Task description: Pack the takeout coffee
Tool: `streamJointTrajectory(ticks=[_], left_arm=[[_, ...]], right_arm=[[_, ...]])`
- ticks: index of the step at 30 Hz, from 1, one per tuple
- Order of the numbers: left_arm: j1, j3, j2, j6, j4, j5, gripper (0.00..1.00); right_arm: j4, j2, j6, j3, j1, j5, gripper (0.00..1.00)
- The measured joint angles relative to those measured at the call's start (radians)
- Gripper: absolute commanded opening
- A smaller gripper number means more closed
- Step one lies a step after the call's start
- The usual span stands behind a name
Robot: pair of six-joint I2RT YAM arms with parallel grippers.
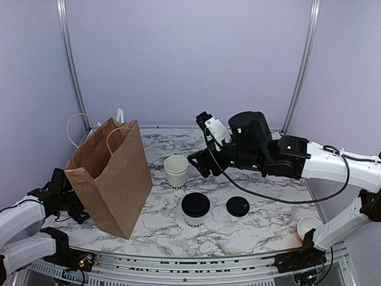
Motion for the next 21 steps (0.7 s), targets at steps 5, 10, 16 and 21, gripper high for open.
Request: streamJointTrajectory(ticks=[5,10,16,21], left_arm=[[-0.117,-0.012,0.0,-0.1,0.048,-0.04,0.99],[-0.234,-0.014,0.03,-0.186,0.099,-0.068,0.99],[-0.333,-0.013,0.087,-0.257,0.183,-0.096,0.99],[-0.397,0.006,0.155,-0.286,0.252,-0.109,0.99]], right_arm=[[-0.013,0.005,0.006,0.0,0.0,0.002,0.85],[-0.032,0.006,0.013,-0.002,0.0,0.004,0.85],[-0.043,0.008,0.023,-0.016,0.0,0.003,0.85],[-0.066,0.013,0.029,-0.022,0.0,0.003,0.85]])
